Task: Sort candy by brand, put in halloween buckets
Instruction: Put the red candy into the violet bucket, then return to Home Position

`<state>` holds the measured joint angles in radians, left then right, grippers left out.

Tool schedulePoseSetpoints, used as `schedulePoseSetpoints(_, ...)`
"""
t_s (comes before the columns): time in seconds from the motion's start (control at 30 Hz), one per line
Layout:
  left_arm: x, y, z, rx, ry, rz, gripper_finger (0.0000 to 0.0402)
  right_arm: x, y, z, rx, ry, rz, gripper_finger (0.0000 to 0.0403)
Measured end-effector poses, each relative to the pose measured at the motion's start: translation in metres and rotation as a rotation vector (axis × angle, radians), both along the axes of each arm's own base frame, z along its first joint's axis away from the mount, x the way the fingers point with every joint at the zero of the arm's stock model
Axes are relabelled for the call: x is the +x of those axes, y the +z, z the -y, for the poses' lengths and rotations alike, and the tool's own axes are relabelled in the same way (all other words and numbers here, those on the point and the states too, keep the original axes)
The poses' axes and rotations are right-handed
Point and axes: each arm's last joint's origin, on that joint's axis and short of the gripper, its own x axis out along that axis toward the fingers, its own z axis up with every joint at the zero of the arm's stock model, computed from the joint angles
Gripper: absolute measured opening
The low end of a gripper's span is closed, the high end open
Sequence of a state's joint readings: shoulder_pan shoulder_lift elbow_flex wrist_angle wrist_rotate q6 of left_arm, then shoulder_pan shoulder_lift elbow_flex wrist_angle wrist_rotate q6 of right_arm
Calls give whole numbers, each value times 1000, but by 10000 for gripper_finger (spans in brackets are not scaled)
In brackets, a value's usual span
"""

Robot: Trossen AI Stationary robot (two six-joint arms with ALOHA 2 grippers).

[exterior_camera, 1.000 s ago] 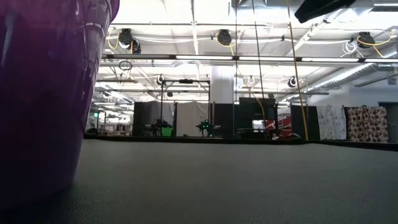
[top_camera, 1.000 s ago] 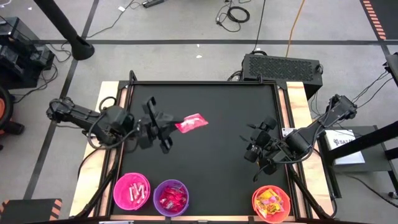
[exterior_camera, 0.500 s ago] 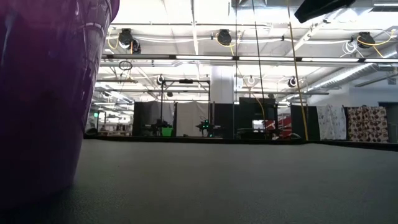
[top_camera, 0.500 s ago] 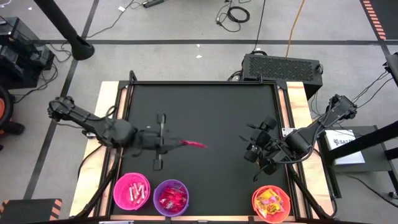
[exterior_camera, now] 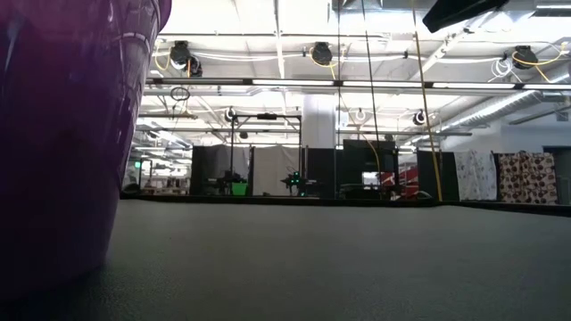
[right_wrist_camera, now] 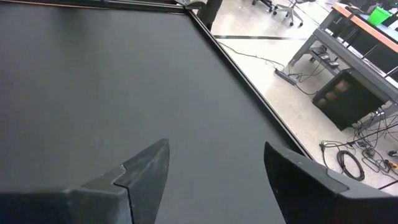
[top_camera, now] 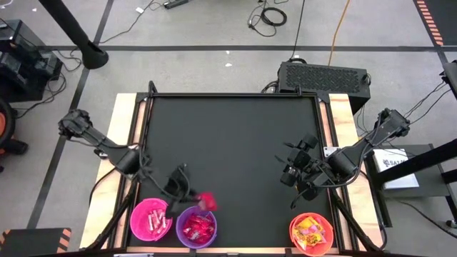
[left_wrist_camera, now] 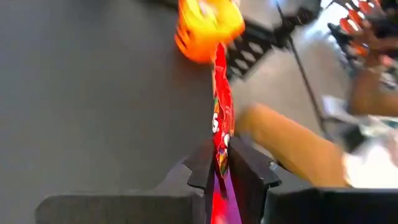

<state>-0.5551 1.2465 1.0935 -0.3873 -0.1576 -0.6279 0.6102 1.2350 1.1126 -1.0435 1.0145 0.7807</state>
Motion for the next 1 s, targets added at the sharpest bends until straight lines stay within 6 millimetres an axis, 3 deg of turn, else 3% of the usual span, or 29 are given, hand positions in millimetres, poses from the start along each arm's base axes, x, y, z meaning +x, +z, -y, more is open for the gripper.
schedulePoseSetpoints(0.23,-13,-18,36,-127,-82,-186,49,0,0,0,2,0,3,253)
schedulePoseSetpoints(0.5,-7,-47,59,-23,-68,-251,51,0,0,0,-2,4,0,253)
schedulePoseSetpoints(0.73,-2,-61,57,39,-38,-314,120,1,1,-1,4,4,8,253)
schedulePoseSetpoints(0.87,-2,-59,57,51,-42,-292,164,2,0,-2,37,5,16,253)
schedulePoseSetpoints(1.0,-2,-45,48,81,14,-197,176,6,0,-4,57,1,41,253)
